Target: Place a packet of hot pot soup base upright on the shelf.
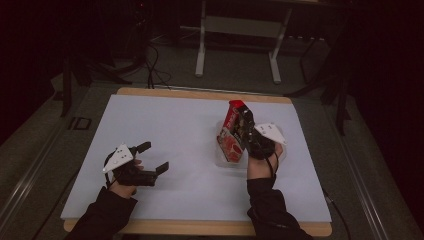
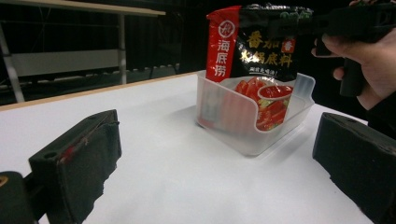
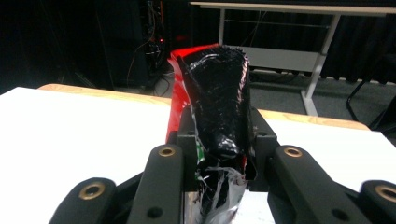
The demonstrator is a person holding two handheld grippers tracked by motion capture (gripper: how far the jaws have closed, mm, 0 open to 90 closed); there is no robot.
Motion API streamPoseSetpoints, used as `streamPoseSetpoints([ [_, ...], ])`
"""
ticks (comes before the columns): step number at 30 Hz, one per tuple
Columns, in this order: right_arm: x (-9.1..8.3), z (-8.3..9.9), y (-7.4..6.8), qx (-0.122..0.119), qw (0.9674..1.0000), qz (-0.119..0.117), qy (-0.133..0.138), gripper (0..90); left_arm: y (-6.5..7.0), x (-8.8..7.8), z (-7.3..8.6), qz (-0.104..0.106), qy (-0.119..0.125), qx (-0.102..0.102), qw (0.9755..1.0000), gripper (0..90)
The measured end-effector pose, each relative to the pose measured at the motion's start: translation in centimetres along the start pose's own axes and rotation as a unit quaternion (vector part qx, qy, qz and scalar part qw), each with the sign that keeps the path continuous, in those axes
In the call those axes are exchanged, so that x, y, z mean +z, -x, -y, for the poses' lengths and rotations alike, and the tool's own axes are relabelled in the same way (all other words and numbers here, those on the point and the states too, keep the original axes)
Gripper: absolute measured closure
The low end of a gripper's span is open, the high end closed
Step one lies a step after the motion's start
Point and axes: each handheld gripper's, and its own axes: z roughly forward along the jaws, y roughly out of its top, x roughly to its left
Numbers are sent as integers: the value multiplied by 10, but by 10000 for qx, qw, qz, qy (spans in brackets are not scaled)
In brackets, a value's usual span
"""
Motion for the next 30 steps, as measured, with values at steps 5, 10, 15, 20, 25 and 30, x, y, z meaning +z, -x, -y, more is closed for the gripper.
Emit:
streamPoseSetpoints([
  [5,0,-3,4,113,9994,-291,-122,698,-1,2,1,10,-35,-64,10000,17],
  [10,1,-20,4,31,9978,-635,-185,479,0,3,1,29,-48,-23,10000,17],
  [15,3,-38,7,-45,9952,-922,-323,305,-1,2,1,29,-36,-38,10000,17],
  [20,-3,-55,9,-22,9923,-1219,-221,153,-1,2,2,33,-49,-37,10000,17],
  [25,-15,-66,9,-21,9871,-1602,8,109,0,2,2,44,-68,-25,10000,17],
  [30,-24,-70,6,-138,9819,-1889,70,109,0,2,3,65,-89,-7,9999,17],
])
